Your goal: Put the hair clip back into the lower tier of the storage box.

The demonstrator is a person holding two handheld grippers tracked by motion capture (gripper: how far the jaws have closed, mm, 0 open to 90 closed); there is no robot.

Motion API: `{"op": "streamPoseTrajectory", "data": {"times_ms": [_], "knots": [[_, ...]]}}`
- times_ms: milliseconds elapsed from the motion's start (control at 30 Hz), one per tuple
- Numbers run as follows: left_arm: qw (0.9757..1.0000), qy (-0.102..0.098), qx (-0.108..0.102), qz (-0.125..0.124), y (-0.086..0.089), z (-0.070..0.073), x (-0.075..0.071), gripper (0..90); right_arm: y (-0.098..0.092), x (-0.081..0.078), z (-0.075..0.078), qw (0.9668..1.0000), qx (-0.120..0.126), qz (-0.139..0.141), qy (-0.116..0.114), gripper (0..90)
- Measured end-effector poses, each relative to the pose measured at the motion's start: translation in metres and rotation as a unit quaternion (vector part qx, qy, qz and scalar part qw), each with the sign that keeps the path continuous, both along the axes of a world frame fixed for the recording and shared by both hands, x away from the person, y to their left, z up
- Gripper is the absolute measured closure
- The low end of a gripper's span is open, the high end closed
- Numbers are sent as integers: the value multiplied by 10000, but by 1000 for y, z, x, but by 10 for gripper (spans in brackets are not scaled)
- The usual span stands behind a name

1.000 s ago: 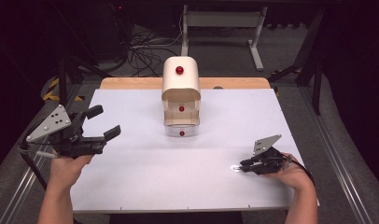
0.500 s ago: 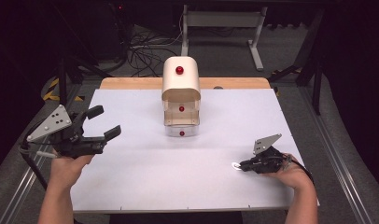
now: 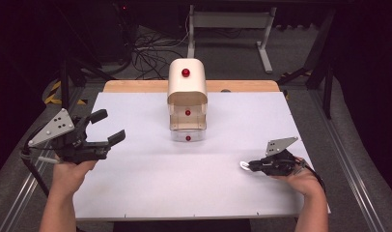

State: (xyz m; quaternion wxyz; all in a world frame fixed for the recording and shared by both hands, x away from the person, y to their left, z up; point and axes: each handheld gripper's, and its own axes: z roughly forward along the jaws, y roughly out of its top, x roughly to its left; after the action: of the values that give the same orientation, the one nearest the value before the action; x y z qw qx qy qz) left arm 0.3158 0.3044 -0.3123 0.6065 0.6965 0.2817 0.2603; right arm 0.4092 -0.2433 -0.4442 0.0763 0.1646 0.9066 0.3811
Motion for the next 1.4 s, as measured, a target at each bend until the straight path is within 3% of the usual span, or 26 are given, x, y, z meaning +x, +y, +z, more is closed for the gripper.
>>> {"op": "streamPoseTrajectory", "data": {"times_ms": [500, 867, 1100, 1400], "knots": [[10000, 6, 13, -4, 0, 0, 0, 118, -1, -3, 15, 9978, 395, -173, -495, 833], [10000, 2, -1, -6, 0, 0, 0, 118, 5, -10, 30, 9959, 434, -218, -768, 832], [10000, 2, 7, -22, -1, 0, 0, 118, 7, -12, 37, 9918, 486, -415, -1103, 832], [10000, 16, 25, -21, -1, 0, 0, 119, 9, -16, 47, 9835, 684, -640, -1548, 832]]}}
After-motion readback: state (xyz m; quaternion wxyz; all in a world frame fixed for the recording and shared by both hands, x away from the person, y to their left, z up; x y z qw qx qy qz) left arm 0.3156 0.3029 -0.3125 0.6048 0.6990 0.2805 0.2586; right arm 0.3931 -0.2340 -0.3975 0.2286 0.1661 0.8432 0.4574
